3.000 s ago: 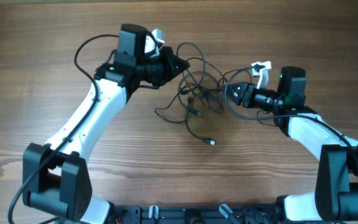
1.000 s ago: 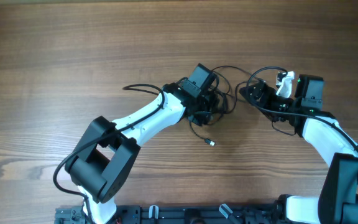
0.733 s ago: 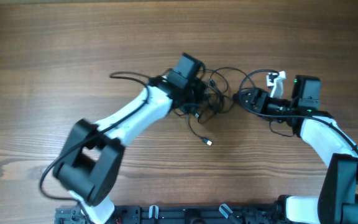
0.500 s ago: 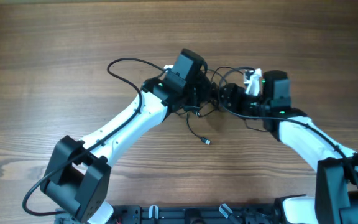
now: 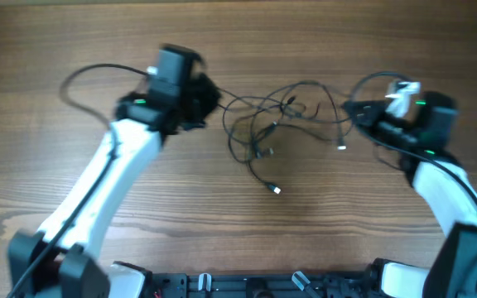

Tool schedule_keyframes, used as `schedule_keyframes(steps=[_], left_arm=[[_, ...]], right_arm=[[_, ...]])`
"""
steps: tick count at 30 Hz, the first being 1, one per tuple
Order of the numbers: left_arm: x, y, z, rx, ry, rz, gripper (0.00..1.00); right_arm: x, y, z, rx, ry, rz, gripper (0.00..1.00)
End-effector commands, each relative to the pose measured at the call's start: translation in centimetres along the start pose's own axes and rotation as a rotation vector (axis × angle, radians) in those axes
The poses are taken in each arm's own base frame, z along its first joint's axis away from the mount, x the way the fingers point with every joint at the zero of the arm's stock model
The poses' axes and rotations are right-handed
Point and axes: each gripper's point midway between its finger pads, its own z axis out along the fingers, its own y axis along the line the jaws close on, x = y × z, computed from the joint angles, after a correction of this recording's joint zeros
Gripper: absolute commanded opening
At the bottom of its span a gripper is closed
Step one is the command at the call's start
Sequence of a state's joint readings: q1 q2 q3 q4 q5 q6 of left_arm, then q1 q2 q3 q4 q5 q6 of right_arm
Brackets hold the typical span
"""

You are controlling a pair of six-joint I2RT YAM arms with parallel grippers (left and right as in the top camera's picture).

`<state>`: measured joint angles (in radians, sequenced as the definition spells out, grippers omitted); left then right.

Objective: Untangle cables

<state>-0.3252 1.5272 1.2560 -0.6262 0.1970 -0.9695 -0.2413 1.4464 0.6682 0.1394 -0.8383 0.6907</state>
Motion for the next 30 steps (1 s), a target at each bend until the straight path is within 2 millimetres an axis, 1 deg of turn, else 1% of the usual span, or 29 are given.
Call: schedule_keyframes(steps=[1, 3, 4, 7, 8, 9, 11, 13, 14, 16, 17, 18, 20, 21, 22, 23, 24, 25, 26, 27, 29, 30], left_arm=[[-5.6, 3.0, -3.0, -0.045, -0.146, -0.065, 0.04], [-7.0, 5.2, -3.7, -0.09, -0.163, -0.123, 0.04], [-7.7, 6.4, -4.0, -0.112, -0.171, -0.153, 0.04], [-10.3, 11.1, -5.9, -0.212, -0.227, -0.273, 0.04], [-11.6, 14.2, -7.4, -0.263, -0.254, -0.362, 0.04], [-12.2, 15.8, -8.2, -0.287, -0.265, -0.409, 0.04], [-13.0, 19.8, -10.3, -0.345, -0.29, -0.529, 0.04], [-13.3, 22.7, -12.0, -0.385, -0.307, -0.624, 0.04], [-13.5, 24.6, -13.2, -0.407, -0.323, -0.687, 0.04], [-13.6, 26.8, -14.7, -0.427, -0.344, -0.762, 0.04], [-13.5, 27.4, -15.1, -0.435, -0.346, -0.784, 0.04], [-13.2, 27.4, -15.1, -0.432, -0.331, -0.795, 0.04], [-13.0, 25.8, -14.1, -0.37, -0.279, -0.751, 0.04], [-13.1, 24.4, -13.4, -0.32, -0.248, -0.684, 0.04], [-13.2, 22.3, -12.3, -0.262, -0.211, -0.575, 0.04], [-13.0, 20.2, -11.2, -0.228, -0.183, -0.464, 0.04], [-12.3, 17.8, -9.7, -0.215, -0.154, -0.349, 0.04], [-11.4, 16.1, -8.5, -0.21, -0.134, -0.275, 0.04], [-10.5, 14.5, -7.3, -0.225, -0.124, -0.205, 0.04], [-9.8, 13.4, -6.5, -0.236, -0.121, -0.152, 0.04], [-8.0, 10.6, -4.1, -0.24, -0.105, -0.028, 0.04], [-6.9, 9.0, -2.8, -0.218, -0.086, 0.025, 0.04]], right_arm=[[-3.2, 2.0, -5.4, -0.125, -0.09, -0.168, 0.04], [-5.6, 0.2, -8.3, -0.08, -0.196, -0.137, 0.04], [-6.7, -1.0, -10.0, -0.054, -0.248, -0.109, 0.04], [-8.7, -3.6, -13.6, -0.002, -0.36, -0.022, 0.04], [-9.5, -4.8, -15.5, 0.024, -0.416, 0.013, 0.04], [-9.9, -5.5, -16.6, 0.04, -0.449, 0.037, 0.04], [-10.4, -8.0, -19.1, 0.095, -0.533, 0.174, 0.04], [-10.5, -9.5, -21.1, 0.124, -0.588, 0.246, 0.04], [-10.4, -9.9, -21.6, 0.132, -0.602, 0.266, 0.04], [-10.3, -10.2, -22.0, 0.136, -0.609, 0.28, 0.04], [-10.2, -9.9, -21.6, 0.123, -0.593, 0.274, 0.04], [-10.0, -9.2, -20.9, 0.099, -0.564, 0.251, 0.04], [-9.9, -7.6, -19.3, 0.064, -0.508, 0.16, 0.05], [-9.9, -6.6, -18.0, 0.047, -0.481, 0.114, 0.04], [-10.2, -5.4, -17.0, 0.026, -0.463, 0.052, 0.05], [-10.6, -3.7, -16.0, -0.002, -0.454, -0.041, 0.04], [-11.5, -1.2, -15.1, -0.043, -0.456, -0.164, 0.05], [-12.5, 0.9, -14.9, -0.064, -0.466, -0.237, 0.05], [-13.5, 2.6, -15.2, -0.078, -0.473, -0.292, 0.05], [-14.7, 4.3, -15.9, -0.086, -0.489, -0.335, 0.04], [-16.7, 7.3, -17.4, -0.075, -0.515, -0.43, 0.04], [-18.2, 8.1, -18.3, -0.009, -0.55, -0.484, 0.04]])
